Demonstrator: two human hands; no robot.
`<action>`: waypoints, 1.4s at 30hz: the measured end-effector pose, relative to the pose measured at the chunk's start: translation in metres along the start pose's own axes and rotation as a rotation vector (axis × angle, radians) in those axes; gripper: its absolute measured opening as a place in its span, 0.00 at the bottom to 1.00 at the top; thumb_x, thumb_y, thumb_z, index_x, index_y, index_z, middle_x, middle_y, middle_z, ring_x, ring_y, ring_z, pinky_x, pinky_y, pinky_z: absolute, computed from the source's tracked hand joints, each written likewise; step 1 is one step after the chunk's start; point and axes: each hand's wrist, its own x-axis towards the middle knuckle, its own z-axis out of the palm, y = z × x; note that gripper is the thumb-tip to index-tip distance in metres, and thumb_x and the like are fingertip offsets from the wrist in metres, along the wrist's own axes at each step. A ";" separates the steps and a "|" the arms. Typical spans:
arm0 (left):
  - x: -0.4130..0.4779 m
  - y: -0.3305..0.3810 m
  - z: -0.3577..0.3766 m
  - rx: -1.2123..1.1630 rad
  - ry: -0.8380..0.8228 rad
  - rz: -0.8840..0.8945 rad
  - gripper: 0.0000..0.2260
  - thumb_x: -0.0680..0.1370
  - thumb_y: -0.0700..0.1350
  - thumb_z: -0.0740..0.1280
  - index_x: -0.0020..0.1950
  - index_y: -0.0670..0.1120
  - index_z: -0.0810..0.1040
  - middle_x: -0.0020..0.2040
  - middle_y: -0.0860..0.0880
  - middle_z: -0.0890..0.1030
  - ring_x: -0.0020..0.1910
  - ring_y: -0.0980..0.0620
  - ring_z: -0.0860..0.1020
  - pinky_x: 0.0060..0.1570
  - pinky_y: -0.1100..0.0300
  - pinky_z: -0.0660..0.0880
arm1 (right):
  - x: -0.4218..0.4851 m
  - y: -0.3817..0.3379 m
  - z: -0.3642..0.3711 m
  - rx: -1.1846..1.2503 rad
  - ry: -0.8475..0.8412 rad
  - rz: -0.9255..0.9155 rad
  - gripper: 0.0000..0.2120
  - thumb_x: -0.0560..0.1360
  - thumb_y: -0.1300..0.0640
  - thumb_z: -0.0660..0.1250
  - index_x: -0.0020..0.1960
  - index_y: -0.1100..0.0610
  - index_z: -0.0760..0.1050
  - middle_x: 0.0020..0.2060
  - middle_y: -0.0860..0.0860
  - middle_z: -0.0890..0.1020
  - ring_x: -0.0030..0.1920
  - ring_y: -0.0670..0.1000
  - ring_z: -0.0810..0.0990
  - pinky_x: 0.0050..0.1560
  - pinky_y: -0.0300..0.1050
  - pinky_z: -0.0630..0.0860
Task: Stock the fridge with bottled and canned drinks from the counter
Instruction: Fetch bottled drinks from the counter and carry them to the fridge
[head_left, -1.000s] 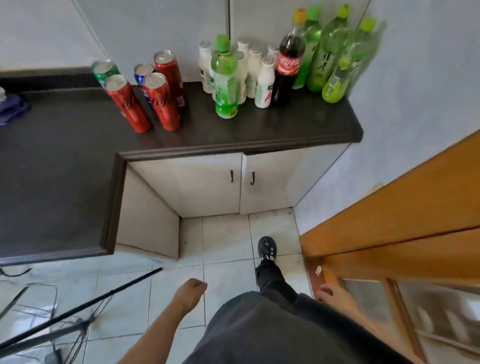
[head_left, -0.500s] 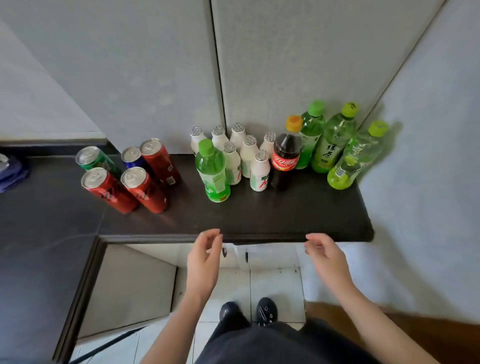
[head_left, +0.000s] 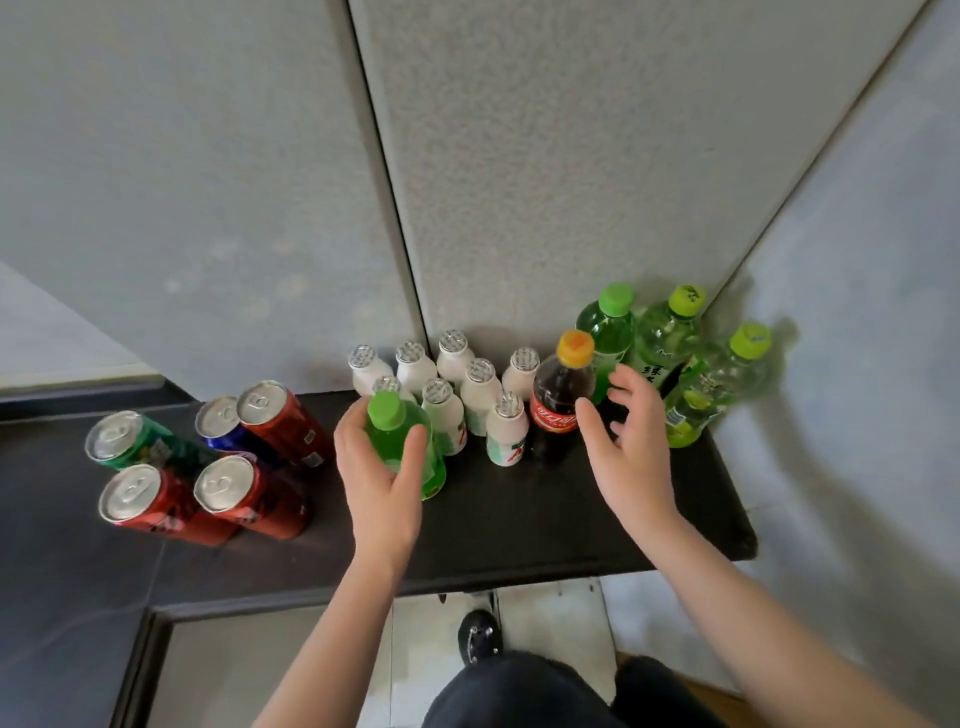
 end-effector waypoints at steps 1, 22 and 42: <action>0.002 0.000 0.002 -0.014 -0.013 -0.018 0.22 0.73 0.56 0.64 0.65 0.50 0.67 0.61 0.49 0.71 0.61 0.52 0.71 0.64 0.50 0.69 | 0.006 -0.001 0.003 -0.015 0.005 -0.019 0.27 0.75 0.52 0.67 0.70 0.57 0.63 0.63 0.45 0.69 0.65 0.48 0.70 0.64 0.55 0.71; -0.016 0.012 -0.008 -0.210 0.209 -0.205 0.08 0.76 0.53 0.57 0.48 0.56 0.75 0.43 0.62 0.79 0.43 0.66 0.75 0.43 0.74 0.70 | 0.001 -0.006 0.010 0.052 0.006 -0.153 0.20 0.75 0.43 0.57 0.64 0.50 0.69 0.57 0.45 0.77 0.58 0.42 0.74 0.61 0.34 0.68; -0.199 0.017 -0.096 -0.254 0.642 -0.450 0.13 0.74 0.55 0.59 0.47 0.50 0.80 0.44 0.53 0.82 0.44 0.55 0.79 0.43 0.65 0.75 | -0.116 -0.029 0.043 0.322 -0.668 -0.290 0.13 0.74 0.46 0.56 0.54 0.49 0.71 0.46 0.42 0.77 0.48 0.40 0.75 0.51 0.31 0.69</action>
